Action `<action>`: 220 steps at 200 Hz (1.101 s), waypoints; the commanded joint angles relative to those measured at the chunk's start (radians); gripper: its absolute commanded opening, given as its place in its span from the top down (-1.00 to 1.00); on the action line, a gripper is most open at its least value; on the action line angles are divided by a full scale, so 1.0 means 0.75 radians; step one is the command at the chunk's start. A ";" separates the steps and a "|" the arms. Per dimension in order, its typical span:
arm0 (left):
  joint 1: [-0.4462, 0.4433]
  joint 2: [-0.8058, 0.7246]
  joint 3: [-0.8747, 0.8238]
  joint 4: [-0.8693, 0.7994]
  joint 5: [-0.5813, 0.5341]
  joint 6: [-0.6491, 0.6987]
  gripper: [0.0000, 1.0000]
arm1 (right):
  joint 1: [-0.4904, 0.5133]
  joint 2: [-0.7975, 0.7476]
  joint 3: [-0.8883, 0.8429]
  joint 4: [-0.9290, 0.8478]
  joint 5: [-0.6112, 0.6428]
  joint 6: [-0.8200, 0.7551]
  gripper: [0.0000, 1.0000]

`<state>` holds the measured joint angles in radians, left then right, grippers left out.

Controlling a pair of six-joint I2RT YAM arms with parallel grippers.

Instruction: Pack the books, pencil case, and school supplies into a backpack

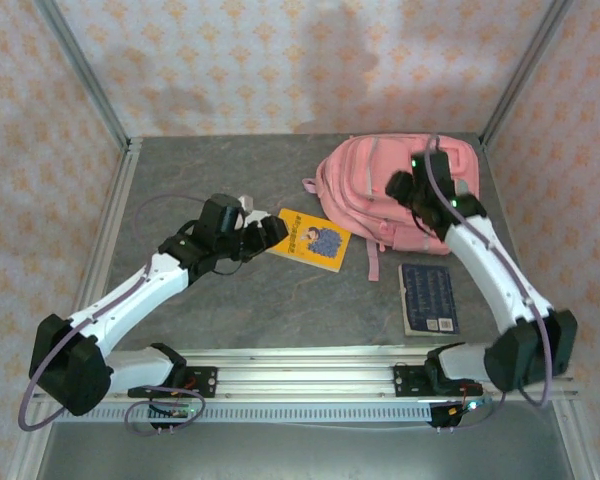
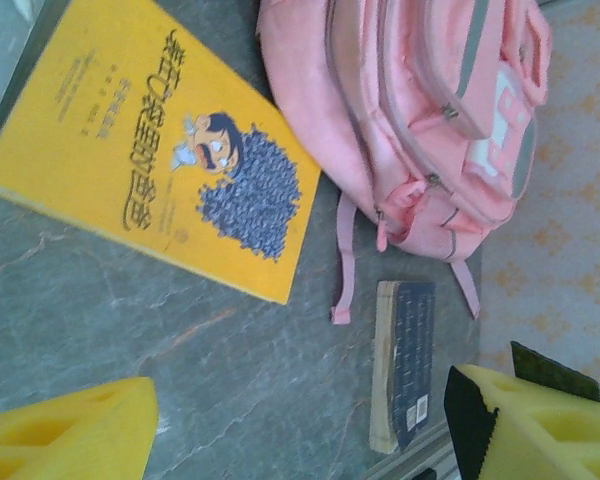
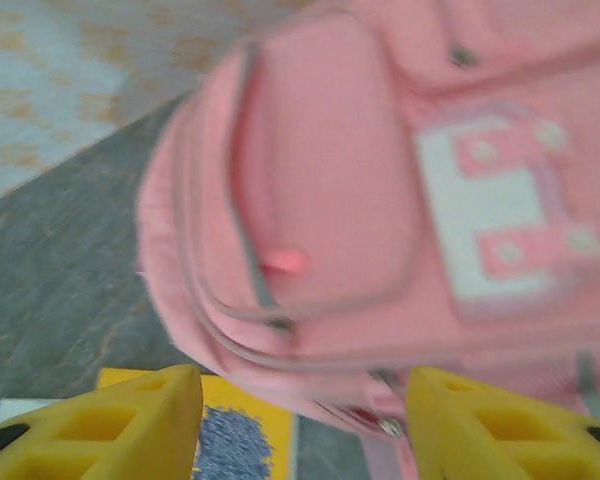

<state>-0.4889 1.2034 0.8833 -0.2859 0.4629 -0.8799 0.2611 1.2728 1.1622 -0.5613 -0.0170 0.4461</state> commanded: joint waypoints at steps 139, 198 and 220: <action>-0.238 0.017 -0.215 0.195 -0.169 -0.036 -0.51 | 0.020 0.210 -0.687 0.317 -0.362 0.337 -0.15; -0.240 -0.057 -0.278 0.163 -0.218 -0.043 -0.51 | 0.365 0.397 -0.664 0.455 -0.452 0.315 -0.11; -0.241 -0.065 -0.307 0.169 -0.221 -0.052 -0.51 | 0.509 0.431 -0.621 0.509 -0.515 0.306 -0.12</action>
<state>-0.6659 1.1770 0.6842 -0.1665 0.3313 -0.9005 0.5217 1.5085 0.7162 -0.1658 -0.2295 0.6758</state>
